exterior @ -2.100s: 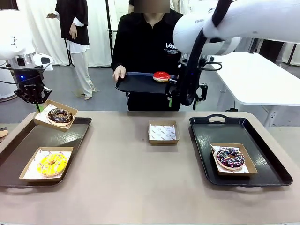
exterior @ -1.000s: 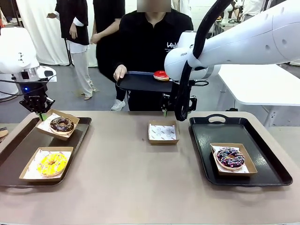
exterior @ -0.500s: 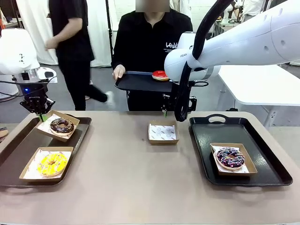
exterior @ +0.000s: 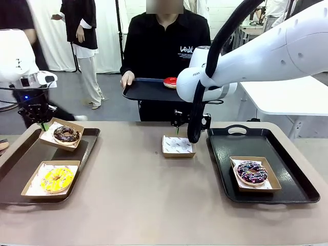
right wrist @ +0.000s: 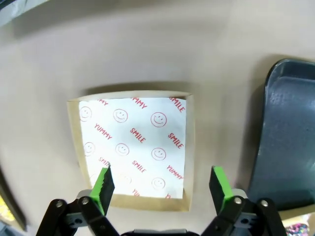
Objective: Individually package the donuts and arrange them on the tray.
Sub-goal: Place the picked Paper togo box on the Handle tray while simultaneously picking up another Paper togo box from the table with the other hand.
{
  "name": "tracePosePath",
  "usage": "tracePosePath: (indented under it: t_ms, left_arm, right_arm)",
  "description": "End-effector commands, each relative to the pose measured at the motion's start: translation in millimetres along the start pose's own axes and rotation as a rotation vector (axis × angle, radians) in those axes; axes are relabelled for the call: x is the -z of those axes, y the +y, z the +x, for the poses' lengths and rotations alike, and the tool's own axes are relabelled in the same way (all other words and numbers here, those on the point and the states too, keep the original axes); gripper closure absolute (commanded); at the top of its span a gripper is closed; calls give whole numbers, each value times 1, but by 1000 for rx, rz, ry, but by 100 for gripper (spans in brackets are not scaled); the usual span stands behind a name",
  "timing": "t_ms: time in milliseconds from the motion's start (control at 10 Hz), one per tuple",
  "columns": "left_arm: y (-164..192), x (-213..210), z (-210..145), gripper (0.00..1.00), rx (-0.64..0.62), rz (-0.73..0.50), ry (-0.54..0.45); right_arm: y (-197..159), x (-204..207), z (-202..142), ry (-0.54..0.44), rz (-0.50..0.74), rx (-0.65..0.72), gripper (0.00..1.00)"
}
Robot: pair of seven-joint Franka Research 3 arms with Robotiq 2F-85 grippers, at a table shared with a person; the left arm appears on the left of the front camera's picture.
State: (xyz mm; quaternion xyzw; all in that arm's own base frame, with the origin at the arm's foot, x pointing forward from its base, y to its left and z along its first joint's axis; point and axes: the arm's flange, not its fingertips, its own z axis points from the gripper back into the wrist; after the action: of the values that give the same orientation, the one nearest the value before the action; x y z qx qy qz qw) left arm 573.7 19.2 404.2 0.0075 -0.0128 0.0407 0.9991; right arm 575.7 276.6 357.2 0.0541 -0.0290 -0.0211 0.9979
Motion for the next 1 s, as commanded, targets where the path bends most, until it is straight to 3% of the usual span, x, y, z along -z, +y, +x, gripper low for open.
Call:
tracePosePath:
  t_ms: [0, 200, 900]
  left_arm:
    - [2, 3, -8, 99, -31, 2, -19]
    - [5, 6, -7, 99, -45, -5, -10]
    - [11, 20, 15, 99, -61, -7, 54]
  right_arm:
    - [-11, 3, -17, -69, -20, 38, 0]
    - [-17, 6, -28, -102, 2, 6, 0]
    - [-28, 15, -30, -32, 4, -30, 0]
